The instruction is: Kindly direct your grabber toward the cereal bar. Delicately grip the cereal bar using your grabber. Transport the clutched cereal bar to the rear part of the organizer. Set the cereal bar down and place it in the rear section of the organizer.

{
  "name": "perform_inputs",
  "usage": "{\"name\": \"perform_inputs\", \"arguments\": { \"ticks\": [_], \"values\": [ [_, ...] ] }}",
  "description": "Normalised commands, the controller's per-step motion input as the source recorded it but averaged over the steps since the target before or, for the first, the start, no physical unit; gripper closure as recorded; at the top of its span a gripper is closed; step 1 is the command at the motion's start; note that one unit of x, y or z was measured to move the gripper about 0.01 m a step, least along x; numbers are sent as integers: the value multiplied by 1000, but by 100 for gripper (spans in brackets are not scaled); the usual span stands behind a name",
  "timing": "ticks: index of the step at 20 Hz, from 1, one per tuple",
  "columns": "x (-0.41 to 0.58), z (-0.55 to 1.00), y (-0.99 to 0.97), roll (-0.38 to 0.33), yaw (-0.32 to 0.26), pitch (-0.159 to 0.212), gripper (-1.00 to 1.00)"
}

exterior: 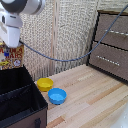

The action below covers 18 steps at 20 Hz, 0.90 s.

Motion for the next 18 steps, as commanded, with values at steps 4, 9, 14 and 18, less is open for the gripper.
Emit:
{"name": "perform_inputs", "arguments": {
  "ticks": [4, 9, 14, 18],
  "values": [
    [430, -211, 246, 0, -154, 3, -100],
    [192, -30, 97, -2, -25, 43, -100],
    [171, 90, 7, 0, 11, 139, -100],
    [196, 224, -13, 0, -8, 117, -100]
  ]
}}
